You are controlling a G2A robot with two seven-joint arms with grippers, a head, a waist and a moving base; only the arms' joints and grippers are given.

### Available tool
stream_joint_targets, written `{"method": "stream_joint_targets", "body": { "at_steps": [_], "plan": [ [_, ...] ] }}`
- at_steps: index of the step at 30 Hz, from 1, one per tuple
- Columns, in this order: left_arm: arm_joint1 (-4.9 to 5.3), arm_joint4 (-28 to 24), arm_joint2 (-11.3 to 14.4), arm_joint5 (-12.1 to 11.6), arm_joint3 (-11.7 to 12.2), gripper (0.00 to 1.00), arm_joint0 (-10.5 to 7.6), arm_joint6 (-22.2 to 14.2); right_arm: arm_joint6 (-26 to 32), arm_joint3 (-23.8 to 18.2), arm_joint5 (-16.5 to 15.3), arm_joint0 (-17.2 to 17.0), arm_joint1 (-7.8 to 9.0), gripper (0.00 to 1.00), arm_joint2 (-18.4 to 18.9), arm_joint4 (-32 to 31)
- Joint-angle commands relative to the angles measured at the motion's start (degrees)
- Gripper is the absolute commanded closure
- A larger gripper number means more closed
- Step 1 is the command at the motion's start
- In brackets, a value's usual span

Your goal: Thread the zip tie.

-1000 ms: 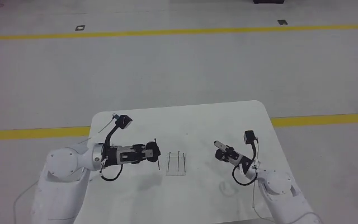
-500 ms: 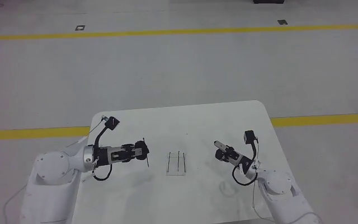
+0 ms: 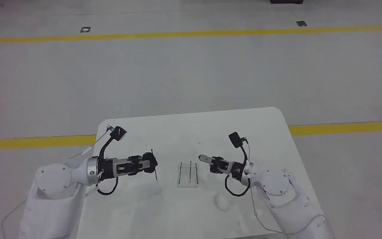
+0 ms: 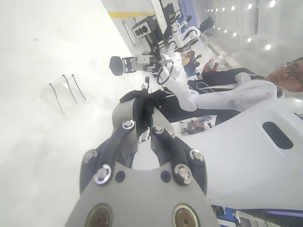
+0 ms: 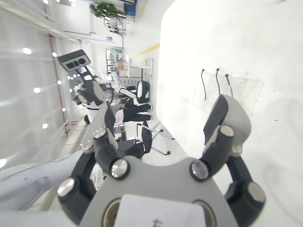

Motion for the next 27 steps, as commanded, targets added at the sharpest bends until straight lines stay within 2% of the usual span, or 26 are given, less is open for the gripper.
{"method": "stream_joint_targets", "body": {
  "at_steps": [1, 11, 14, 23, 27],
  "plan": [
    [0.0, 0.0, 0.0, 0.0, 0.0, 1.0, 0.0, 0.0, -0.9, -1.8, 3.0, 0.4, 0.05, 0.0, -0.8, -3.4],
    [0.25, -0.3, 0.4, 0.2, 0.1, 1.0, -0.04, 1.0, -0.9, -1.8, 3.0, 0.4, 0.05, 0.0, -0.8, -3.4],
    [0.87, -1.8, -0.9, 0.3, 1.6, 1.0, -0.25, 0.0, -0.9, -1.8, 3.0, 0.4, 0.05, 0.0, -0.8, -3.4],
    [3.33, -5.0, -2.1, -0.5, 7.3, 1.0, -0.83, 0.0, -0.9, -1.8, 3.0, 0.4, 0.05, 0.0, -0.8, -3.4],
    [3.98, -6.7, -0.8, -1.5, 7.2, 1.0, -0.84, 0.0, -0.9, -1.8, 3.0, 0.4, 0.05, 0.0, -0.8, -3.4]
  ]
}}
